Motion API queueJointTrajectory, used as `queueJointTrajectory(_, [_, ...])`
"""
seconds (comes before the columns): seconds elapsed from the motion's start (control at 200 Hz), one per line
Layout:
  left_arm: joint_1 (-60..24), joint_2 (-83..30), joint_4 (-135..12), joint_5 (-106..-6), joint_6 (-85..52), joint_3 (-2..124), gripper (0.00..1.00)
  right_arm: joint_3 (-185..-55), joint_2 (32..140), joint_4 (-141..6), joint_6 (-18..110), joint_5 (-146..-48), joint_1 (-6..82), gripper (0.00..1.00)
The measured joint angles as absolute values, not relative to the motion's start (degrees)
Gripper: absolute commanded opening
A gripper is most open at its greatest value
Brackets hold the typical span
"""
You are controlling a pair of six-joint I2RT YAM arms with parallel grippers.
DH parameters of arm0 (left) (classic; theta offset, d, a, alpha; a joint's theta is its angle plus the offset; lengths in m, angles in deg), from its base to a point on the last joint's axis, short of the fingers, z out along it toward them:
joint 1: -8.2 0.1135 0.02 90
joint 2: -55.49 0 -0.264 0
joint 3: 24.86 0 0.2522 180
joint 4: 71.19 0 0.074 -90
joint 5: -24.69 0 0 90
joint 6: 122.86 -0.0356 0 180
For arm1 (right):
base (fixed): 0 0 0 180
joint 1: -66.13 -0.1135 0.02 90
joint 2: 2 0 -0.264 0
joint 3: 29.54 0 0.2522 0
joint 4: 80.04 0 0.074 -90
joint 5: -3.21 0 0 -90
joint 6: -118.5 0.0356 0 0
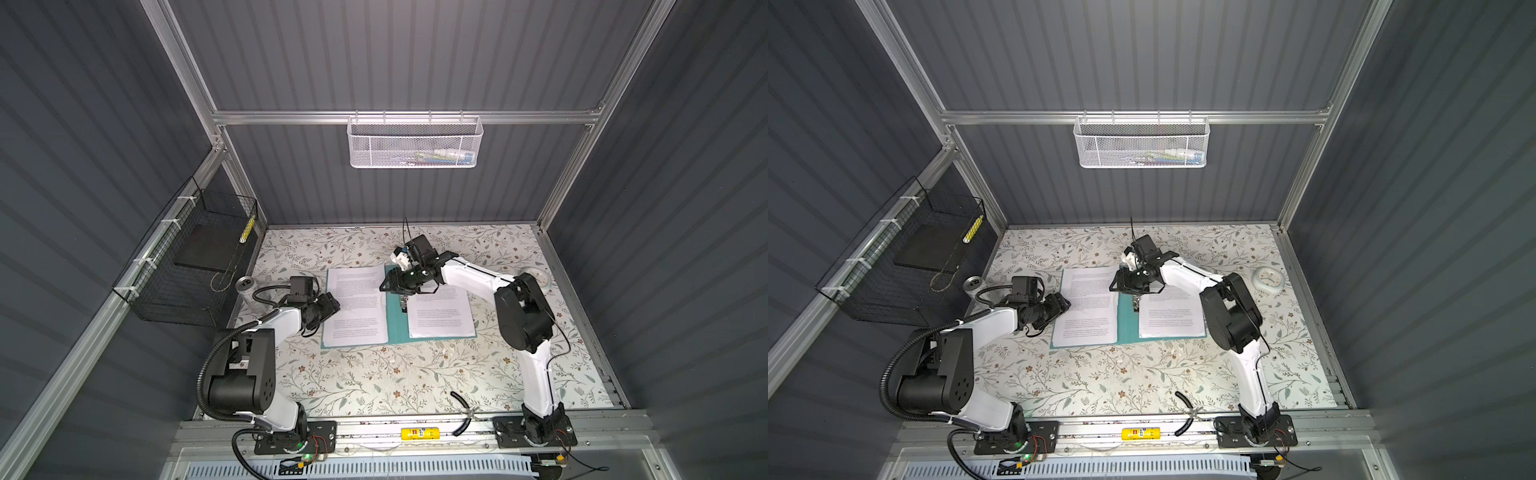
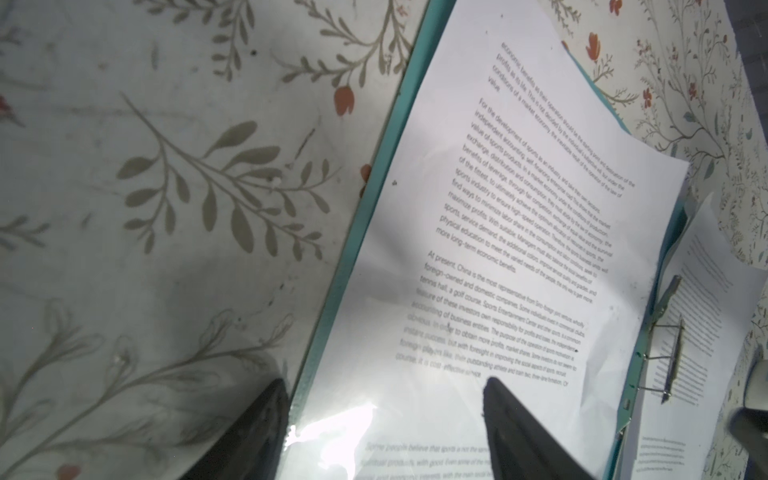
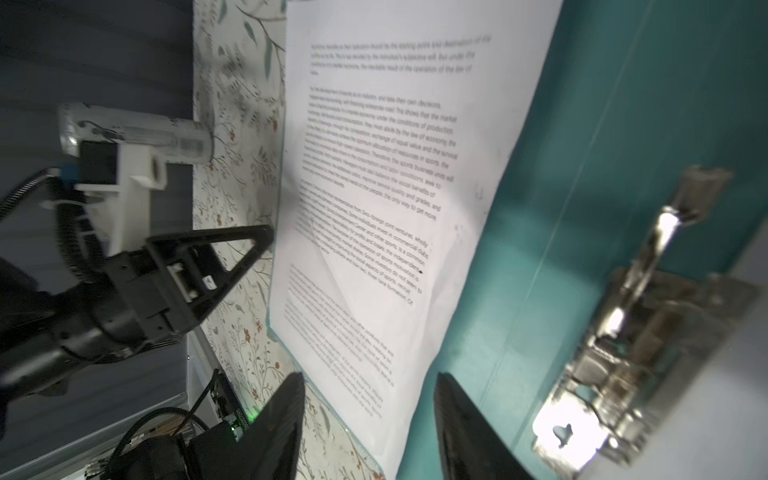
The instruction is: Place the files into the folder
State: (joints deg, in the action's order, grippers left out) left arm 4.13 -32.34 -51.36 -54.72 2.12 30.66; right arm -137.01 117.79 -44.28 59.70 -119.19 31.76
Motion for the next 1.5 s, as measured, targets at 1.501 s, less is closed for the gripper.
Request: queueJointTrajectory(1.501, [-8.37, -38.72, -48.5, -56.49, 0.17, 45.63, 0.74, -123.96, 110.11, -39.42, 51.83, -98.53, 57.03, 0.68])
